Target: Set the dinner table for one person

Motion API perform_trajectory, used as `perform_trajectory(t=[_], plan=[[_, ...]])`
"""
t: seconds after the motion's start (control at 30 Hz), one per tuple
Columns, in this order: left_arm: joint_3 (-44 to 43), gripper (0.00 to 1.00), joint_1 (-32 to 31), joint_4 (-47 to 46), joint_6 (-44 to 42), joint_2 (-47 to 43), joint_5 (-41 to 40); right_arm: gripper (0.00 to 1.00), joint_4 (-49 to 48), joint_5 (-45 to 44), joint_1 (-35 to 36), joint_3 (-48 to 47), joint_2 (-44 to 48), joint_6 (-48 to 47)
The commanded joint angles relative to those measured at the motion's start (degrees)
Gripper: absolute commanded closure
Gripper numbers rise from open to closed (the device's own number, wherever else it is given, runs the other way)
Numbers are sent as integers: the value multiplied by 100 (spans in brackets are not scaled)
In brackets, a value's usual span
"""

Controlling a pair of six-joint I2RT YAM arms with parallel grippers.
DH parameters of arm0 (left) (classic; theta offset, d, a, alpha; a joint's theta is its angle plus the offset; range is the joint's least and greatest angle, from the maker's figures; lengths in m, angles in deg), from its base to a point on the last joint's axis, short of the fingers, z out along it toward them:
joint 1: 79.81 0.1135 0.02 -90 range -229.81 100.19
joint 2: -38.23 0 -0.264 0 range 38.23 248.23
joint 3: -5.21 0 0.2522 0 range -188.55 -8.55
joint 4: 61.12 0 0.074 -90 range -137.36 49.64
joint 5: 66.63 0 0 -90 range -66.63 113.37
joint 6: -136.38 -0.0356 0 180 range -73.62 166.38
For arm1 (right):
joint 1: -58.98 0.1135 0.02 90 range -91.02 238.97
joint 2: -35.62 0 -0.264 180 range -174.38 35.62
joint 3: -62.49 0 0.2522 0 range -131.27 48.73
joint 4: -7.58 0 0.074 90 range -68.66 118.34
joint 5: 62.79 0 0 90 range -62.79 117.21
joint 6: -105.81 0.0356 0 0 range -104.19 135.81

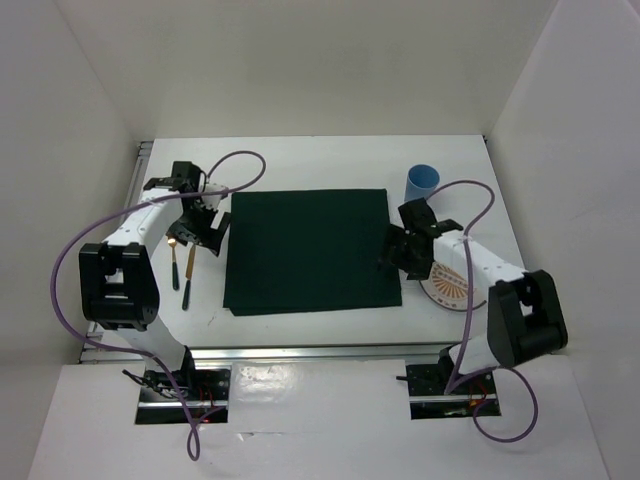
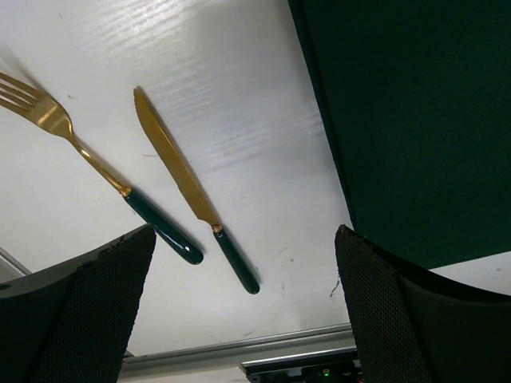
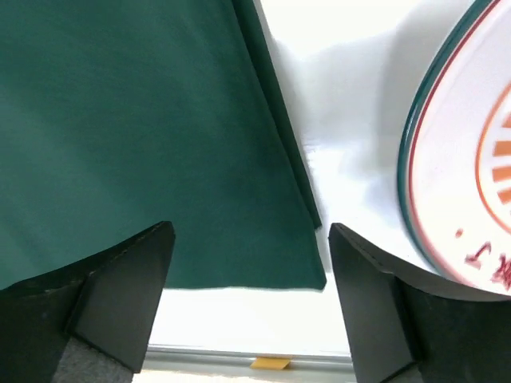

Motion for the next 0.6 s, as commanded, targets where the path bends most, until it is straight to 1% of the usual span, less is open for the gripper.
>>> perform_trajectory(t=[0.0, 0.07, 0.1, 0.2, 0.23, 0.3, 0.37, 0.4, 0.43, 0.47, 0.5, 0.53, 0.57], plan=[[170, 1, 36, -56, 4, -102, -86, 13, 790, -578, -269, -639, 899, -33], [223, 1, 89, -56, 65, -102, -16, 11, 976, -631, -507, -885, 1217, -33], [223, 1, 89, -109, 117, -102, 62, 11, 1029, -631, -743, -938, 1479, -33], [275, 1, 89, -109, 223, -102, 195, 11, 1222, -465, -878, -1158, 1701, -33], [276, 1, 89, -109, 223, -102, 265, 11, 1293, -569, -930, -1245, 1754, 28], [276, 1, 89, -109, 223, -102, 318, 11, 1407, -753, -1052, -1246, 1807, 142], [276, 1, 89, -109, 223, -102, 318, 9, 1295, -956, -1263, -1001, 1859, 204], [276, 1, 89, -109, 223, -102, 318, 9, 1172, -957, -1438, -878, 1860, 204], [276, 1, 89, -170, 171, -154, 318, 9, 883, -870, -1901, -634, 1860, 204], [276, 1, 89, -171, 171, -155, 370, 9, 750, -730, -2149, -535, 1860, 143], [276, 1, 89, -171, 171, -155, 371, 9, 662, -519, -2361, -482, 1773, 142], [328, 1, 89, -171, 171, -215, 371, 9, 591, -517, -2694, -395, 1711, 221], [329, 1, 89, -223, 171, -216, 371, 9, 590, -517, -2862, -394, 1632, 274]])
